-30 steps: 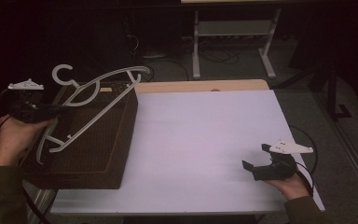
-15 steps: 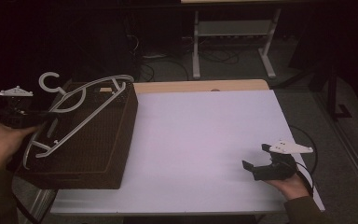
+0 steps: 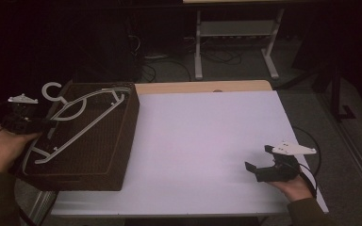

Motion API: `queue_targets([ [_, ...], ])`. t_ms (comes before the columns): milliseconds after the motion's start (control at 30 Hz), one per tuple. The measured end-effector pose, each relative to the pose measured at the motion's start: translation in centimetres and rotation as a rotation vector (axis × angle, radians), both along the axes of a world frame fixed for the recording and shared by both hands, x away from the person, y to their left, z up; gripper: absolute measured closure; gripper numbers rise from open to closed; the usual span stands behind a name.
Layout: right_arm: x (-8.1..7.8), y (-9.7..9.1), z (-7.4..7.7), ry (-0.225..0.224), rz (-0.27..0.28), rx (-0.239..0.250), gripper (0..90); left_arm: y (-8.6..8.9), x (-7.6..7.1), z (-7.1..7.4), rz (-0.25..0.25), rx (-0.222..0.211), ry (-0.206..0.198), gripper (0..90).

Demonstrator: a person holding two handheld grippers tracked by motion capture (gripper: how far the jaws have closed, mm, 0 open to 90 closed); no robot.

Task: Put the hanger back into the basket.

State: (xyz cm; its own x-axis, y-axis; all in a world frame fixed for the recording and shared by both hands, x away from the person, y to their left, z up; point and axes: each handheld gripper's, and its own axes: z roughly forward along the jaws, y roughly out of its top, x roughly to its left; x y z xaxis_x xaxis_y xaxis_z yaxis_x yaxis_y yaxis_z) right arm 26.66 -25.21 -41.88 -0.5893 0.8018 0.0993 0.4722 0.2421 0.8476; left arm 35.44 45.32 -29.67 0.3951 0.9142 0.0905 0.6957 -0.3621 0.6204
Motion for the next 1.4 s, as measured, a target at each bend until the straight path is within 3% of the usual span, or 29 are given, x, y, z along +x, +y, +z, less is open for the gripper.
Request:
queue_targets([
  [400,0.0,0.0,0.0,-0.001,-0.003,-0.002,0.1,0.1,0.7,-1.2,-0.005,-0.009,0.018,80.8],
  [467,0.0,0.0,0.0,0.0,-0.003,-0.002,0.1,0.3,0.7,-1.3,0.002,-0.02,0.015,76.7],
  [500,0.0,-0.1,0.0,-0.001,-0.004,-0.002,0.1,0.5,0.6,-1.2,0.01,-0.035,-0.002,69.6],
  [833,0.0,0.0,0.0,0.001,-0.004,-0.001,0.1,0.5,0.1,-0.4,0.015,-0.111,-0.047,47.2],
  [933,0.0,0.0,0.0,-0.001,-0.001,-0.002,0.1,-0.2,0.0,-0.1,0.001,-0.164,-0.073,40.7],
  [1033,0.0,0.0,0.1,0.001,-0.003,-0.001,0.1,-0.7,0.0,0.1,-0.008,-0.175,-0.082,35.8],
  [1300,0.1,-0.2,0.3,-0.012,0.002,0.001,0.1,-2.9,0.0,0.3,-0.032,-0.26,-0.122,24.5],
  [1400,0.1,-0.2,0.4,-0.017,0.004,0.005,0.1,-3.8,-0.1,0.5,-0.052,-0.268,-0.14,20.2],
])
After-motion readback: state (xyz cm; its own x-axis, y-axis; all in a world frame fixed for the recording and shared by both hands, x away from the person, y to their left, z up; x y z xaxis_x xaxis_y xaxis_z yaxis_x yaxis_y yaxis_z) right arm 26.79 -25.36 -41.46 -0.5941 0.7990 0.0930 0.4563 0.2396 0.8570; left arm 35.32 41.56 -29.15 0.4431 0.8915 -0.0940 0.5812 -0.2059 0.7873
